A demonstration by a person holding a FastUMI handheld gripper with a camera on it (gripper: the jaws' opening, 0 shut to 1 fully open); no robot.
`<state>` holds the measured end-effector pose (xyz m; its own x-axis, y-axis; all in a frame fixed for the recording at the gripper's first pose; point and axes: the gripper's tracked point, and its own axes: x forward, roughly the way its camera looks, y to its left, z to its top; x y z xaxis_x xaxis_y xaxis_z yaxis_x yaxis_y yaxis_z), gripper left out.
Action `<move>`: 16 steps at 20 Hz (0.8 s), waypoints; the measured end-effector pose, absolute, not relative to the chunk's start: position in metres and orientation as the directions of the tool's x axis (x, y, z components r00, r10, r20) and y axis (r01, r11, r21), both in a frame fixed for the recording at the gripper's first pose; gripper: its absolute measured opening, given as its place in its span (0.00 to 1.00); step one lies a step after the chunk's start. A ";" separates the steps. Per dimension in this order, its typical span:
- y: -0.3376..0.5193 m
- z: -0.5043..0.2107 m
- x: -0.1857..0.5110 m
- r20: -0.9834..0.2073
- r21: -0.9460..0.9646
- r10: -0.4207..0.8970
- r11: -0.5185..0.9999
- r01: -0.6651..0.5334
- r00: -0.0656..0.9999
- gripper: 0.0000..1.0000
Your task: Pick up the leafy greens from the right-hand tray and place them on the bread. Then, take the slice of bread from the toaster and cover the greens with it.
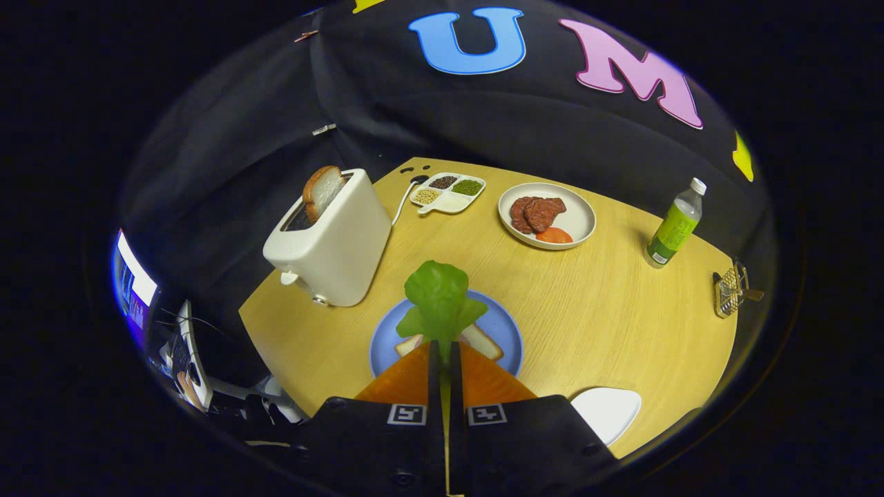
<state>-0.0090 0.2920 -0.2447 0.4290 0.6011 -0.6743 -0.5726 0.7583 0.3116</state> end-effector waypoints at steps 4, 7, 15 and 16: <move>0.306 -0.251 -0.005 -0.689 0.310 0.587 0.769 -0.559 0.426 0.09; 0.303 -0.251 0.008 -0.681 0.283 0.557 0.799 -0.531 0.475 0.49; 0.299 -0.226 0.016 -0.658 0.266 0.528 0.830 -0.491 0.537 0.72; 0.305 -0.218 0.015 -0.651 0.278 0.538 0.825 -0.492 0.535 0.72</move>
